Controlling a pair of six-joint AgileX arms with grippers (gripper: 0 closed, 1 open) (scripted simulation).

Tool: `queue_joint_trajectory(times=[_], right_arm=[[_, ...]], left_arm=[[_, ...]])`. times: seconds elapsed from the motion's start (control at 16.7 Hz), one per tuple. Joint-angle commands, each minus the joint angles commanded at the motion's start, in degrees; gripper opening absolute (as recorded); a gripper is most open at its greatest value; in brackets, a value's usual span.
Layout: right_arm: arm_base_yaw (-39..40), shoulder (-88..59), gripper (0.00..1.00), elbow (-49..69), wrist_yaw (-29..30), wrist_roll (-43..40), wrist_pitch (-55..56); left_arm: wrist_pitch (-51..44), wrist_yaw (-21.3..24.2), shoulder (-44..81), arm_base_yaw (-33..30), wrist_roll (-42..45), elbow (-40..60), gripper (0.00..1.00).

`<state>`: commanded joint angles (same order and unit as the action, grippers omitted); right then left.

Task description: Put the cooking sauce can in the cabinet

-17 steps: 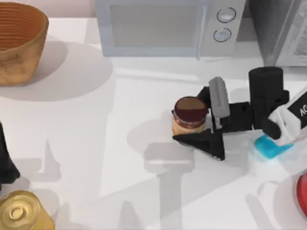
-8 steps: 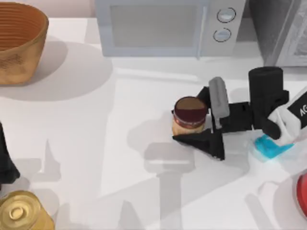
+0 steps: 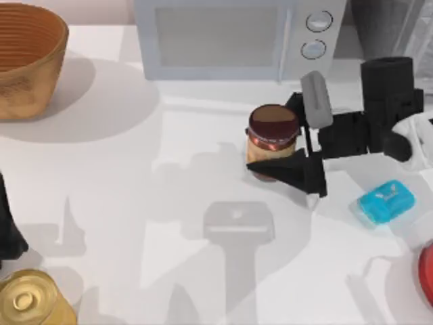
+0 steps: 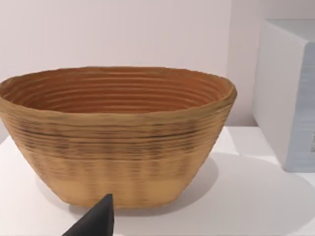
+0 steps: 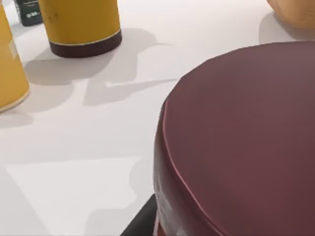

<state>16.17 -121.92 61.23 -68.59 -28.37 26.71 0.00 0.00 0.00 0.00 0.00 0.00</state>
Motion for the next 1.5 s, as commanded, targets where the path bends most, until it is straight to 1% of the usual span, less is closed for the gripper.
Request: queue_joint_trajectory(times=[0.18, 0.36, 0.72, 0.84, 0.96, 1.14, 1.32, 1.5], right_arm=[[0.5, 7.4, 0.00, 2.1, 0.2, -0.8, -9.0], [0.6, 12.4, 0.00, 3.9, 0.1, -1.3, -14.0], [0.3, 12.8, 0.00, 4.0, 0.1, -1.2, -14.4], [-0.5, 14.3, 0.00, 2.7, 1.7, -0.2, -14.7], [-2.0, 18.3, 0.00, -0.4, 5.2, 1.9, -15.3], [-4.6, 28.8, 0.00, -7.3, 12.8, 6.4, -16.7], [-7.2, 44.8, 0.00, -16.1, 22.0, 11.7, -18.4], [-9.4, 65.4, 0.00, -26.0, 32.3, 16.6, -20.2]], left_arm=[[0.0, 0.0, 0.0, 0.0, 0.0, 0.0, 1.00], [0.0, 0.0, 0.0, 0.0, 0.0, 0.0, 1.00], [0.0, 0.0, 0.0, 0.0, 0.0, 0.0, 1.00], [0.0, 0.0, 0.0, 0.0, 0.0, 0.0, 1.00], [0.0, 0.0, 0.0, 0.0, 0.0, 0.0, 1.00], [0.0, 0.0, 0.0, 0.0, 0.0, 0.0, 1.00], [0.0, 0.0, 0.0, 0.0, 0.0, 0.0, 1.00], [0.0, 0.0, 0.0, 0.0, 0.0, 0.0, 1.00]])
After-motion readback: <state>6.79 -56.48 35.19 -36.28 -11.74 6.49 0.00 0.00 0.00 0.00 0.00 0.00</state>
